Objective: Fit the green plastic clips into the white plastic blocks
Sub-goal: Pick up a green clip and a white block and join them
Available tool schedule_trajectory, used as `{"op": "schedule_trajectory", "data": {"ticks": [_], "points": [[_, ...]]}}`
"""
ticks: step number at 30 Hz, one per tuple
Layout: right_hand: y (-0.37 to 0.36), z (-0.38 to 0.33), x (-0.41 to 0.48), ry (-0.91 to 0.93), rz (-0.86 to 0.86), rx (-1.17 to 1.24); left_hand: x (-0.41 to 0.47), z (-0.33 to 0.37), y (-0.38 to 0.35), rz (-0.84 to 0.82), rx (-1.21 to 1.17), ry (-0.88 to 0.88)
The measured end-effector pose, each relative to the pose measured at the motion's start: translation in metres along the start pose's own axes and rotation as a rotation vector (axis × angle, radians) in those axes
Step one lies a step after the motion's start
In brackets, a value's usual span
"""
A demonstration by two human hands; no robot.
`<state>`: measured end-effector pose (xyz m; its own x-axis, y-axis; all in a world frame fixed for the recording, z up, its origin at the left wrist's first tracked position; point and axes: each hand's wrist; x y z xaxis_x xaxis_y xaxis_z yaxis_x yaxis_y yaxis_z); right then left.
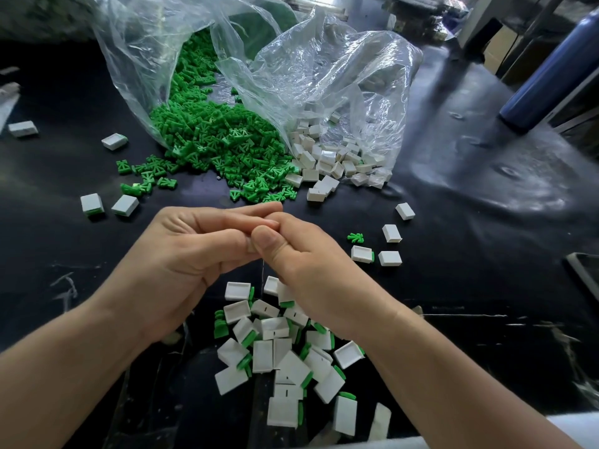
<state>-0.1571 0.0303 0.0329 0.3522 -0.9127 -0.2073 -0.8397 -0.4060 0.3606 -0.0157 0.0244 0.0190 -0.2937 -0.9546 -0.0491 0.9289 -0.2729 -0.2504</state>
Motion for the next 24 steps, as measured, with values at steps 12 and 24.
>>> {"op": "schedule_trajectory", "data": {"ticks": [12, 24], "points": [[0.0008, 0.0007, -0.0001, 0.008, 0.014, -0.006, -0.0003, -0.0008, 0.0011, -0.015, -0.026, -0.012], [0.0043, 0.0056, 0.0040, 0.027, -0.020, 0.092, -0.0001, 0.0022, 0.0001, -0.038, -0.012, 0.000]]}}
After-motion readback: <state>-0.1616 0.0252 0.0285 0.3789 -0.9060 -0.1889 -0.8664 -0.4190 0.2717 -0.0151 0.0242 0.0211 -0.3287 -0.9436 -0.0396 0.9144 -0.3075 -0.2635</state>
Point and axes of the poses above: each hand's wrist, its own x-axis towards the middle knuckle, its own y-axis out of the back of the hand, z = x × y, and after that the axes turned 3 degrees about x, right-handed
